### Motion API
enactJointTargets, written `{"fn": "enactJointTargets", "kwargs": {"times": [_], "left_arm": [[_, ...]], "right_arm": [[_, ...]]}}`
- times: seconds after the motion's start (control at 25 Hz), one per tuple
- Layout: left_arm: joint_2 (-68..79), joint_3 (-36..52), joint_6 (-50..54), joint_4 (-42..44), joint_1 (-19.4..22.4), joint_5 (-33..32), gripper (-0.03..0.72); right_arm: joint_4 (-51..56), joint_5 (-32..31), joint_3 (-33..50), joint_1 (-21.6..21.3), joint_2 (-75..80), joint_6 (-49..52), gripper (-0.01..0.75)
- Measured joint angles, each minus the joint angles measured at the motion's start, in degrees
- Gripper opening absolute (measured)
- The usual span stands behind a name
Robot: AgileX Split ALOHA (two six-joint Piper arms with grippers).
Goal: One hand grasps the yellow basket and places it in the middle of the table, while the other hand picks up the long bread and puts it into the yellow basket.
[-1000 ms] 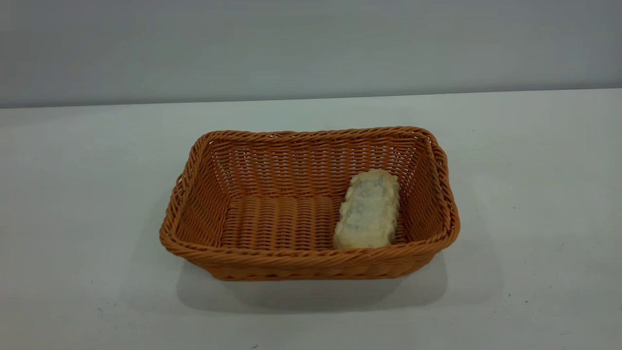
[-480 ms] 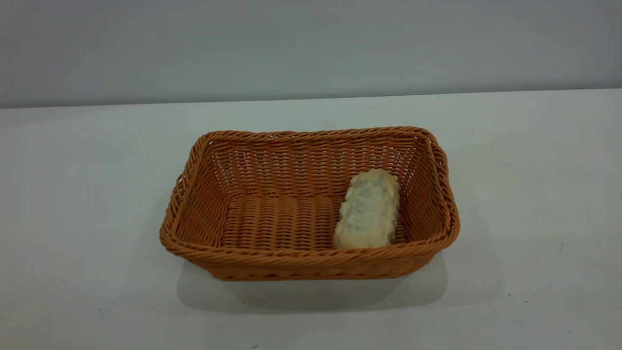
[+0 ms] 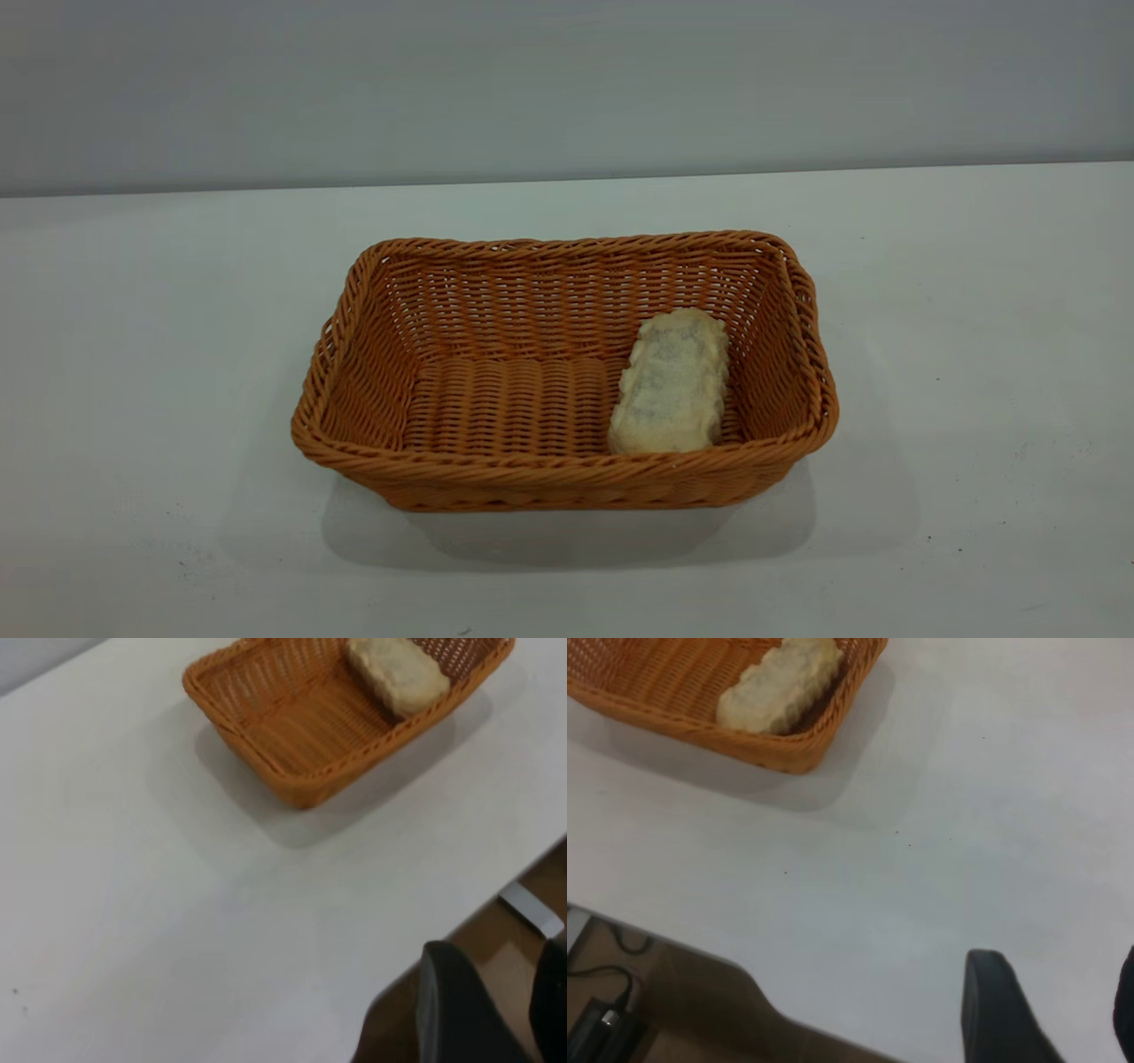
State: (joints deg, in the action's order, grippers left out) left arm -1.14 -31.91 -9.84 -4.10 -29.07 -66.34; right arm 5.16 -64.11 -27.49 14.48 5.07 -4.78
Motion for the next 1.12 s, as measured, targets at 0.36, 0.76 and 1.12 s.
{"fn": "enactJointTargets", "kwargs": {"times": [0.36,0.76,1.12], "left_arm": [[-0.11,2.90,0.06,-0.10,-0.05,1.73,0.287],[-0.11,3.66,0.51,0.61,-0.05,1.26,0.287],[-0.11,3.66,1.72,1.26,-0.05,1.26,0.287]], "right_arm": [[0.16,0.00,0.00,0.00,0.00,-0.17,0.301],[0.68,0.00,0.00,0.00,0.00,-0.26,0.301],[2.50,-0.05,0.00,0.00,0.00,-0.26,0.301]]}}
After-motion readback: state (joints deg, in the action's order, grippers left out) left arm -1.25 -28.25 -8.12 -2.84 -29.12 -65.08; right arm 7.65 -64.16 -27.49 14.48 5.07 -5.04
